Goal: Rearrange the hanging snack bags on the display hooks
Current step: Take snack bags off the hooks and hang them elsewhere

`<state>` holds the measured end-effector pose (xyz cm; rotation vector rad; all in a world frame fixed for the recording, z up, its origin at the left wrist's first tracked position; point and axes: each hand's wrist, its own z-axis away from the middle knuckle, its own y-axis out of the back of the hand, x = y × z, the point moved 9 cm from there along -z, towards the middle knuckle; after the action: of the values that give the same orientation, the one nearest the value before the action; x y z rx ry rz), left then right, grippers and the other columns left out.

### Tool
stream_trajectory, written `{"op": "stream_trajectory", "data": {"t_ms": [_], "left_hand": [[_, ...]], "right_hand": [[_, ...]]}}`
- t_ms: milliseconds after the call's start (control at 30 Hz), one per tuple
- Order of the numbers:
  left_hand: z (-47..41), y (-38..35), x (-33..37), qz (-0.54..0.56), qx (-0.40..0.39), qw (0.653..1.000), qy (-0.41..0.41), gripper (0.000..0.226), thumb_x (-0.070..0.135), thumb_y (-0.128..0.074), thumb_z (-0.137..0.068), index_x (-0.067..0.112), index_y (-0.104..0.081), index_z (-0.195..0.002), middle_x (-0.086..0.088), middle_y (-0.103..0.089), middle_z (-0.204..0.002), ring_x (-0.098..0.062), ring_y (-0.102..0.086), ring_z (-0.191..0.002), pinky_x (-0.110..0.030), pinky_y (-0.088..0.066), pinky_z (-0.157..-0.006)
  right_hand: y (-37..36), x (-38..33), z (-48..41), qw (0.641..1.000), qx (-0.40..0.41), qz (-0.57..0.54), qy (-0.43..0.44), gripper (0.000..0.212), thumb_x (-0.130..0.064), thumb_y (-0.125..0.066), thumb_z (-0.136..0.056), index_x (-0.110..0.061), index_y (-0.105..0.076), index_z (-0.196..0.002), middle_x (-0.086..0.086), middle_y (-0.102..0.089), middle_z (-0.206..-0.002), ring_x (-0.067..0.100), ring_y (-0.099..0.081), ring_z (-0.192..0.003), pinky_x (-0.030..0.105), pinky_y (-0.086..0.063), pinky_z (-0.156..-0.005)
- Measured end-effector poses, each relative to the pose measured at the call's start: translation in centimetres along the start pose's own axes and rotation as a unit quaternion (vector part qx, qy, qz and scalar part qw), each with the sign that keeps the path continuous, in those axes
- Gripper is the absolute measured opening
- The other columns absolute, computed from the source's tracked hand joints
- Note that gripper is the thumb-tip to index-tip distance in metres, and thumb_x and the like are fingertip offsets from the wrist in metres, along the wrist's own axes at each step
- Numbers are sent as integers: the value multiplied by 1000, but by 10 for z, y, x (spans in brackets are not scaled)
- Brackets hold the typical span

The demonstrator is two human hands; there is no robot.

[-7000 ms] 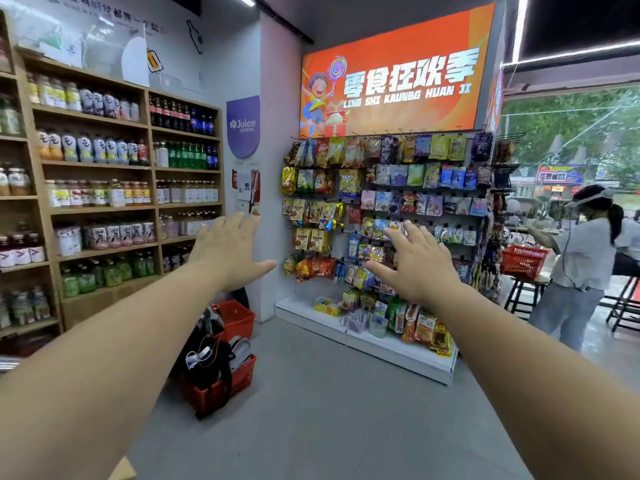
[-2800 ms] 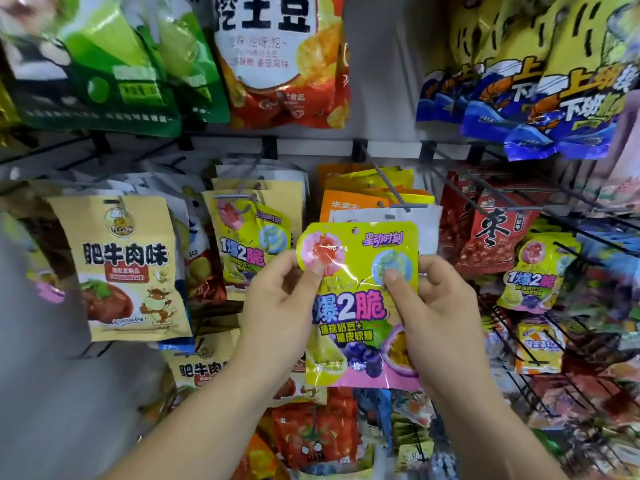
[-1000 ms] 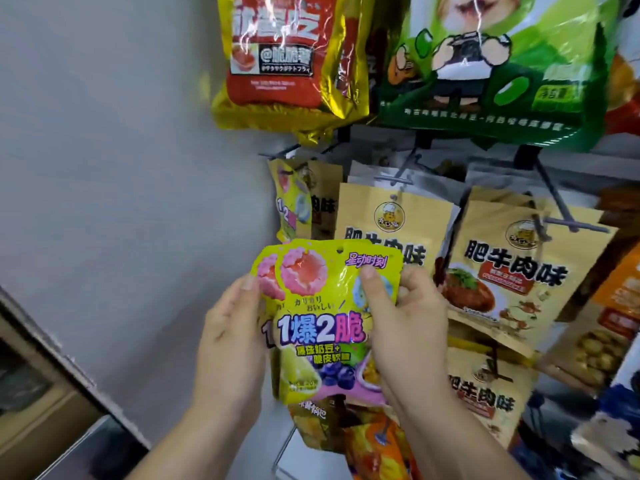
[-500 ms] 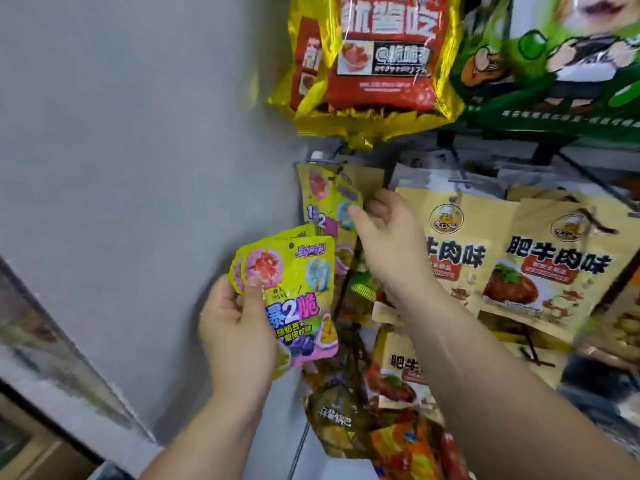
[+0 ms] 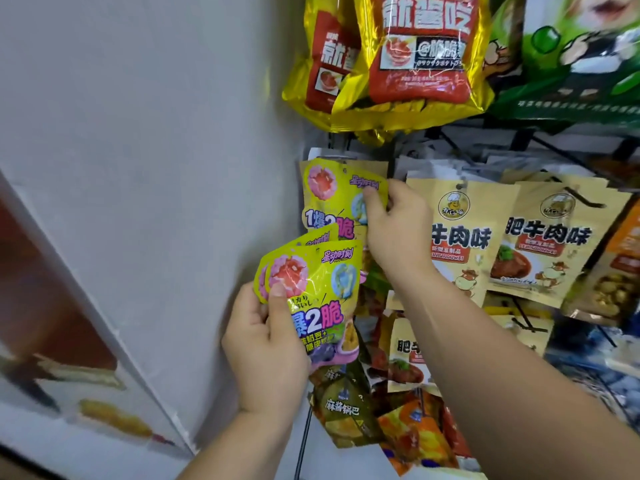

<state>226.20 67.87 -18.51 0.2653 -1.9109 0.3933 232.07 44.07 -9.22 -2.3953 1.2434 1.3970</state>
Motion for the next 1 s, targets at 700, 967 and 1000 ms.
{"op": "stream_trajectory", "data": {"t_ms": [700,967,1000], "left_hand": [[36,-58,4,-10,-139,990,9,18,28,-58,-104,24,-71,-93,8,-77,-83,-13,-74,-78,-46,-63,-71],[122,-155,40,48,-256,966,-7,18,34,-57,-106,26,-72,-100,-11,-76,-87,-28,-70,-79,-53,-59,-73],[135,-168,45,46,-260,964,-20,23,40,-57,-104,22,-70,-98,-20,-71,-84,-26,-64,-72,-49,-56,-68]], "right_hand": [[208,56,79,994,107,11,-18,27,-40,-61,-101,-17,-68,-88,10,-67,-73,35,-61,-63,50,-55,-59],[292,104,103,993,80,-43,-80,36,-28,-66,-100,-23,-56,-66,-3,-48,-54,11,-41,-51,33,-34,-47],[312,112,104,992,86,-38,-87,36,-33,-68,-99,-20,-56,-67,1,-46,-55,13,-39,-52,34,-33,-48]]}}
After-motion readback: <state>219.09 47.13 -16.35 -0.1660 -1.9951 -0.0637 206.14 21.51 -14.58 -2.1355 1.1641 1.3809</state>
